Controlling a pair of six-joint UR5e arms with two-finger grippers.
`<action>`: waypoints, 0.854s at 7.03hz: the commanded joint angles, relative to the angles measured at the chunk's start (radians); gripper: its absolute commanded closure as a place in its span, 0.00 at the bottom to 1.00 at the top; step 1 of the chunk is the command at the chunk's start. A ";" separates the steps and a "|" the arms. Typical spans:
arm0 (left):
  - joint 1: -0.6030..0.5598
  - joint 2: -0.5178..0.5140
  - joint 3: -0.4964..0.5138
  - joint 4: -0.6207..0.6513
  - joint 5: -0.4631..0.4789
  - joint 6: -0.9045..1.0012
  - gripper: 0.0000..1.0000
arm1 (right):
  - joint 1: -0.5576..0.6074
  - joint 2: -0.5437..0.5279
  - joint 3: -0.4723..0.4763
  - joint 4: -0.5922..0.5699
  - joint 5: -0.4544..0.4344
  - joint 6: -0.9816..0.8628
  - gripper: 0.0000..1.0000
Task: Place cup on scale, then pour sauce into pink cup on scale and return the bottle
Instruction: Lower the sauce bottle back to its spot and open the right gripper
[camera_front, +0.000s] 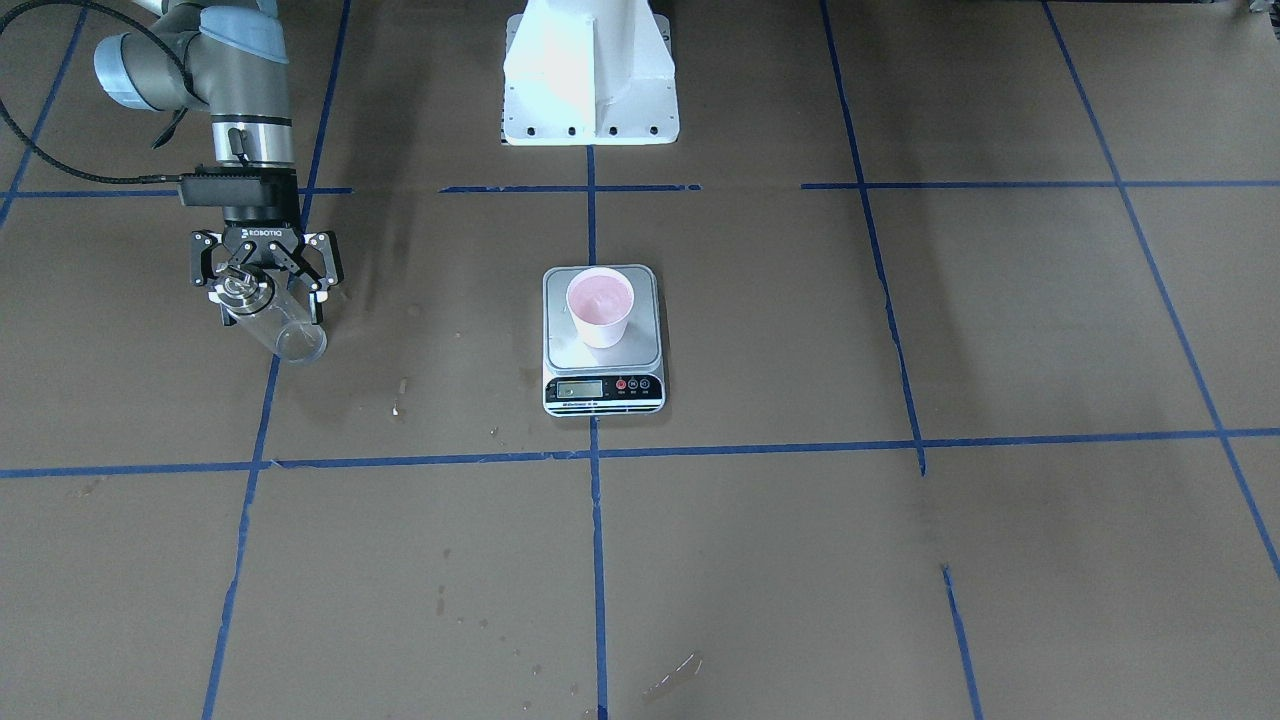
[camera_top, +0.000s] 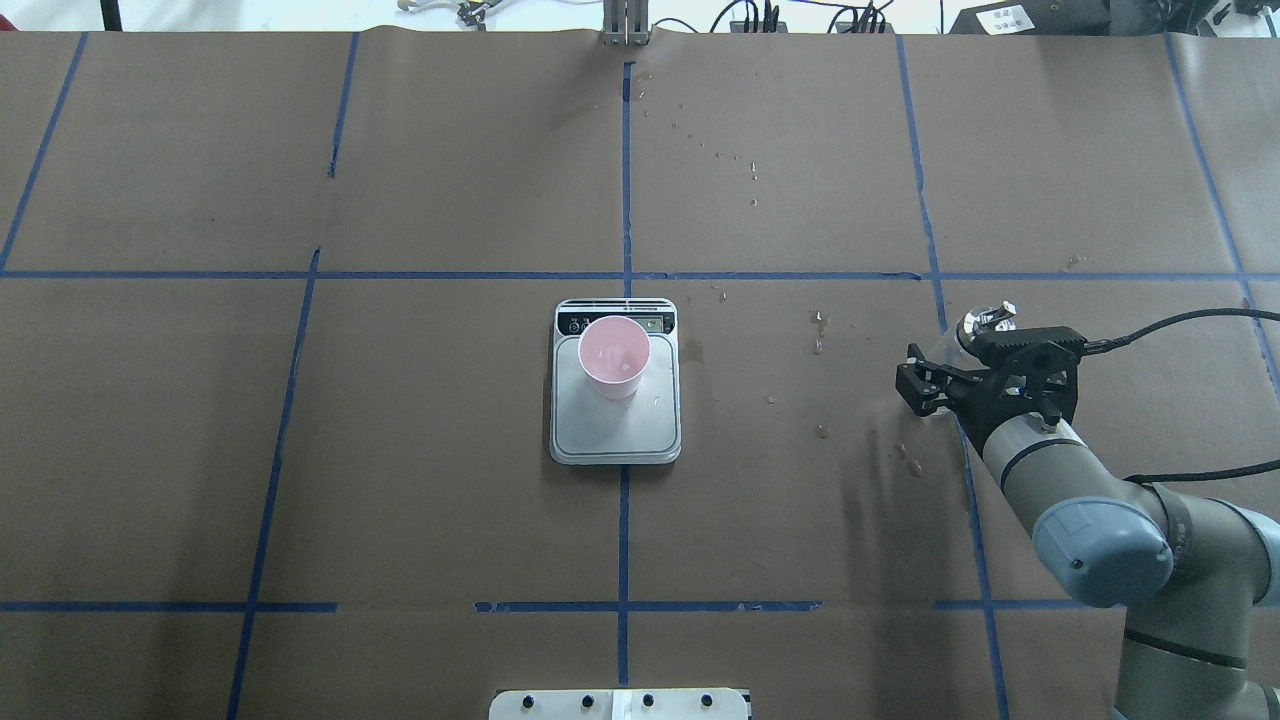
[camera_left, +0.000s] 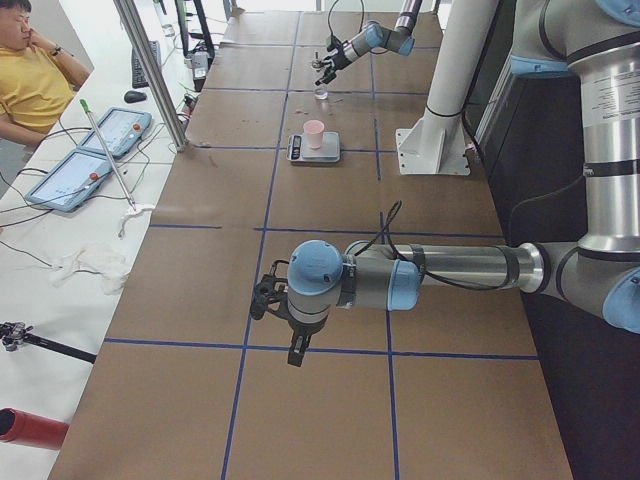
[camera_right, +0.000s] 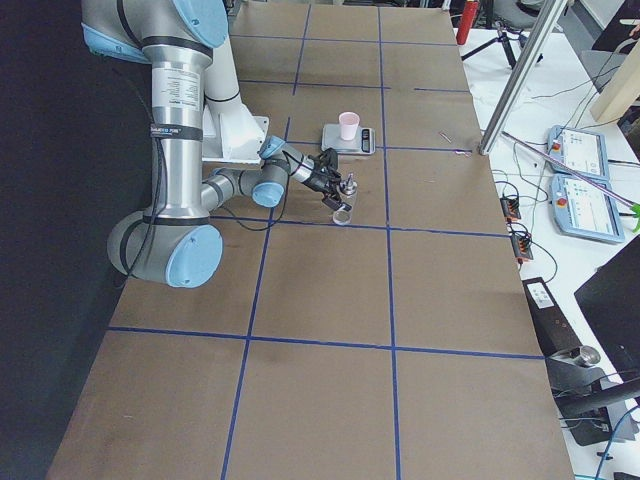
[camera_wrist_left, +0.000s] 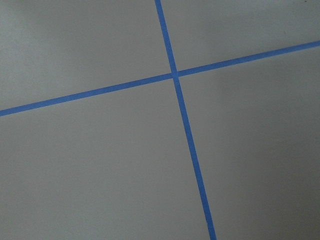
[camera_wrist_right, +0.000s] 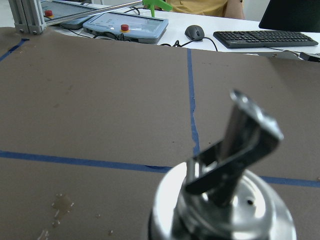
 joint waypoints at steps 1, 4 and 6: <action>0.000 0.000 0.000 0.000 0.000 0.000 0.00 | -0.003 -0.003 0.003 0.000 0.006 -0.002 0.00; 0.000 0.002 0.002 0.000 0.000 0.000 0.00 | -0.062 -0.093 0.008 0.102 0.003 0.002 0.00; 0.000 0.002 0.003 0.000 0.000 0.000 0.00 | -0.107 -0.109 0.009 0.134 -0.012 0.003 0.00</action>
